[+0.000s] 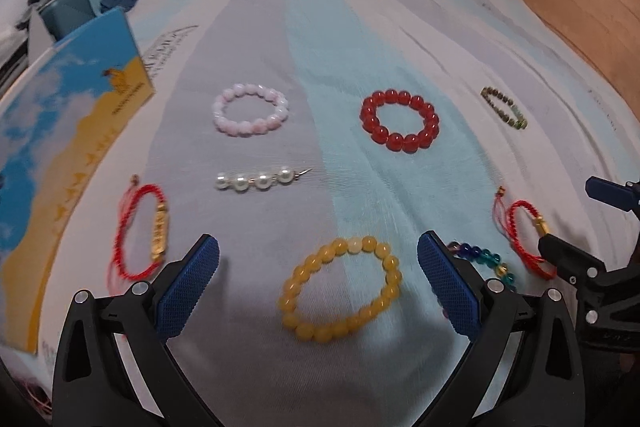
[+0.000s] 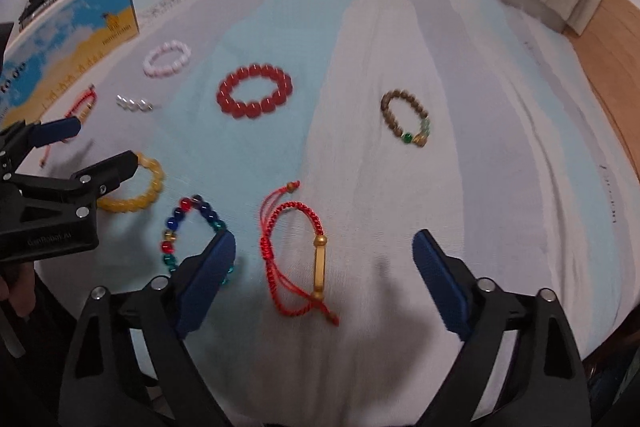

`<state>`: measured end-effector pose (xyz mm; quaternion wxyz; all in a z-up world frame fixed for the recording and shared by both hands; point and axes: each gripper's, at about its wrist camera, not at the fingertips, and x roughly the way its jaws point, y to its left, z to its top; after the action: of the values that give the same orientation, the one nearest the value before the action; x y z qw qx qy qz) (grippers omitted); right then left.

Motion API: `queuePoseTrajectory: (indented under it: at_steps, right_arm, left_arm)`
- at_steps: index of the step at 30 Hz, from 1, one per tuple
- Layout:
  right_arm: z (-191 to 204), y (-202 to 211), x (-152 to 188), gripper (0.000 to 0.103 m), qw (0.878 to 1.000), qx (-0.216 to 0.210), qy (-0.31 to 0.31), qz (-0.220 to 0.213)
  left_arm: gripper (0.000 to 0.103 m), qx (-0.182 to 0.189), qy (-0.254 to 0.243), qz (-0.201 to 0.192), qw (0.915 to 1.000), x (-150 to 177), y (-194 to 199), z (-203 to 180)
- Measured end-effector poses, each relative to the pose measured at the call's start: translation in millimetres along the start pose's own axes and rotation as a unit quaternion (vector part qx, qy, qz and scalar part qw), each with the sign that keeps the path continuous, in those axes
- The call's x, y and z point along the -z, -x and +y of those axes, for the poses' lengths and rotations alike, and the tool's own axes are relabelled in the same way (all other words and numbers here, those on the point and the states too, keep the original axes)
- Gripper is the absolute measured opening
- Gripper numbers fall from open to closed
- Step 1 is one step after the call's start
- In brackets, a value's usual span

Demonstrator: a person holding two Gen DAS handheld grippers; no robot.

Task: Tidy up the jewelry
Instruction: 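Grasp the yellow bead bracelet with left tool while right tool grasps red cord bracelet, then carry both held bracelets over to the open white box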

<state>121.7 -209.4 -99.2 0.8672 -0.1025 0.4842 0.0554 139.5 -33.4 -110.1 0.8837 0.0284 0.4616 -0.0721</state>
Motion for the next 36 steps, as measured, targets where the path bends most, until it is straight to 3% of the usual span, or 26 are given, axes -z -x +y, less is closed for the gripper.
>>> queuePoseTrajectory:
  at_steps: [6,8,13,16,18,20,26,29,36]
  right_arm:
    - [2.7,-25.1,0.9,0.083,1.0,0.003,0.008,0.016]
    - [3.7,-32.9,2.4,0.074,1.0,-0.003,0.01,0.024]
    - [1.1,-40.1,3.8,0.069,0.999,-0.019,-0.005,0.028]
    - [0.2,-39.3,4.5,0.061,0.999,-0.026,-0.011,0.028]
    - [0.0,-36.3,5.3,0.053,0.999,-0.026,-0.013,0.028]
    - [0.9,-34.9,5.0,0.038,0.999,-0.025,-0.014,0.028]
    - [2.0,-29.1,2.9,0.014,0.999,-0.025,-0.018,0.026]
    - [-1.9,-22.5,2.0,0.008,0.999,-0.029,-0.029,0.02]
    - [-6.3,-6.4,0.1,0.008,0.999,-0.03,-0.035,0.006]
  left_arm:
    - [0.09,0.005,-0.011,0.02,0.9997,0.9,-30.3,-6.2]
    - [0.09,-0.007,-0.019,0.018,0.9996,2.5,-36.8,-7.1]
    - [0.084,-0.023,-0.028,0.004,0.9993,7.8,-40.8,-10.2]
    - [0.072,-0.03,-0.025,-0.005,0.9992,12.7,-36.2,-10.9]
    - [0.057,-0.032,-0.022,-0.005,0.9992,14.7,-33.4,-9.3]
    - [0.047,-0.035,-0.022,-0.003,0.9991,15.1,-30.8,-7.0]
    - [0.01,-0.029,-0.009,0.011,0.9995,13.1,-22.4,2.5]
    - [0.01,-0.02,-0.005,0.013,0.9997,11.3,-16.4,6.6]
    - [0.008,-0.009,0.003,0.003,1.0,7.3,2.7,7.8]
